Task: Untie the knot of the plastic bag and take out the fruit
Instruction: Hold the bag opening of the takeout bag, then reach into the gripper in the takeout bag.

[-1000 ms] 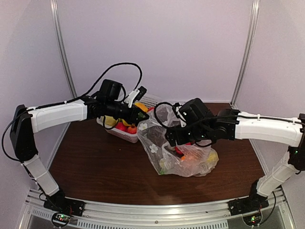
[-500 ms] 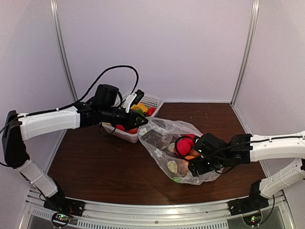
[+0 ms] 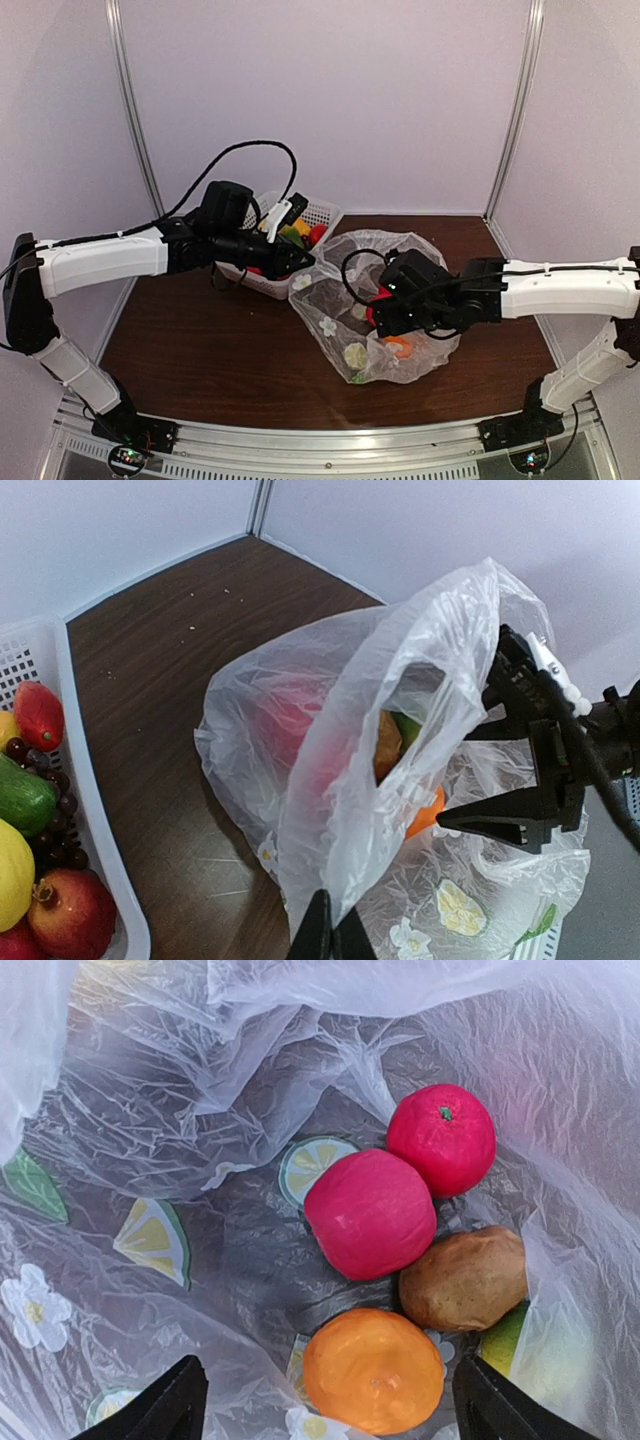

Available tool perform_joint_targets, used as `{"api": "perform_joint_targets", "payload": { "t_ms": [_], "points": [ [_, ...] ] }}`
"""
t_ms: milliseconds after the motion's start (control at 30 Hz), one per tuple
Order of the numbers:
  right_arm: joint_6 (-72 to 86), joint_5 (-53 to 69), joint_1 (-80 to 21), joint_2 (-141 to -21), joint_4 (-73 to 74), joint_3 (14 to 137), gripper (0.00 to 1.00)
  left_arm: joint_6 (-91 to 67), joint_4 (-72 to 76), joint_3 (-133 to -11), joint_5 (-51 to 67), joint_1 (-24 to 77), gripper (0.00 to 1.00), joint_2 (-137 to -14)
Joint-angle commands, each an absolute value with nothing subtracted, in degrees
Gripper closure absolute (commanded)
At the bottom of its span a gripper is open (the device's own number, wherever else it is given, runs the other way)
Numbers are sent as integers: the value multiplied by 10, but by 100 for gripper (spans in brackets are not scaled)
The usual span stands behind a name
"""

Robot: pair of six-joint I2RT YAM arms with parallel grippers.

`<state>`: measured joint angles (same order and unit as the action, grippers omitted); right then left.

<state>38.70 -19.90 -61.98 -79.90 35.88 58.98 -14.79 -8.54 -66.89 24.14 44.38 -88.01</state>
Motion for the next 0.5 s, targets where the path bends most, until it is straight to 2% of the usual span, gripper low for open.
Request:
{"api": "perform_joint_targets", "payload": {
  "t_ms": [0, 467],
  "points": [
    [353, -248, -611, -838, 321, 605, 15, -136, -61, -663, 230, 445, 100, -865],
    [293, -226, -543, -945, 195, 615, 11, -134, -66, -664, 223, 445, 100, -868]
  ]
}}
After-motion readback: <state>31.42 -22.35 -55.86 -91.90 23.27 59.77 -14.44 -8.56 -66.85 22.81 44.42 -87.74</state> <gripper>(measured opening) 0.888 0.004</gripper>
